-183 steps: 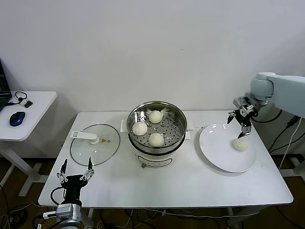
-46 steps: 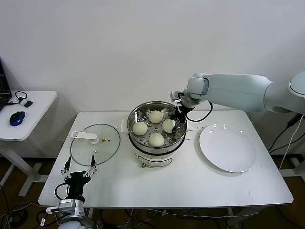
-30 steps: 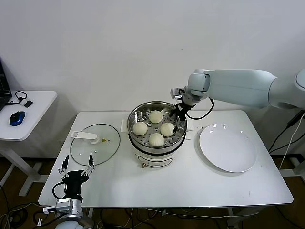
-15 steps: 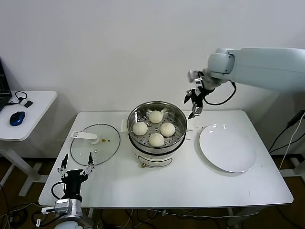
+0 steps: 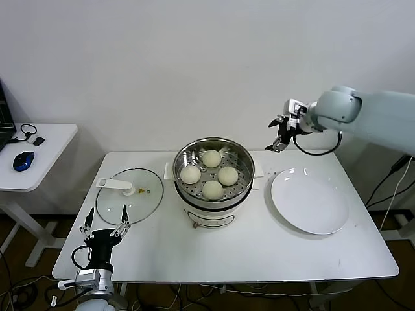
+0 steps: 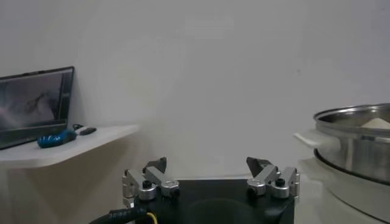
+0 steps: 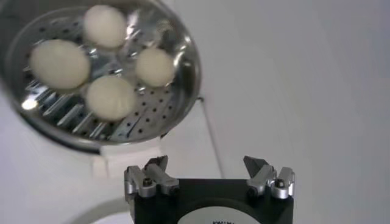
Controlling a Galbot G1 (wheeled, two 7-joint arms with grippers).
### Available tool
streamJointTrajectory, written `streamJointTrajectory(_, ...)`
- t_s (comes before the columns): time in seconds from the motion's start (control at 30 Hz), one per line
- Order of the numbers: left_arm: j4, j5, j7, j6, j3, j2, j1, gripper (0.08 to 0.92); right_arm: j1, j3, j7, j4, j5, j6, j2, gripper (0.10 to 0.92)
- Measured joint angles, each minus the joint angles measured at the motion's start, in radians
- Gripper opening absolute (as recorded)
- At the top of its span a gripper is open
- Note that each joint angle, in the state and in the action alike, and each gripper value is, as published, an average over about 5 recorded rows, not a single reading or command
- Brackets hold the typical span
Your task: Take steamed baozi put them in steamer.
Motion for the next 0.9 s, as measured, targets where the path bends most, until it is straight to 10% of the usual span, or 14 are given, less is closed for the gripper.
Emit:
streamJointTrajectory(0.4,0.004,0.001,0.002,-0.007,-0.011,0.000,0.001,0.823,-0.716,0.745,0.413,0.234,-0.159,0.092,-0.217,0.823)
streamJointTrajectory(0.9,0.004,0.011,0.009,-0.035,-0.021,0.000,0.006,0.823,-1.713,1.744,0.520,0.476,-0.407,0.379,0.090,0.823)
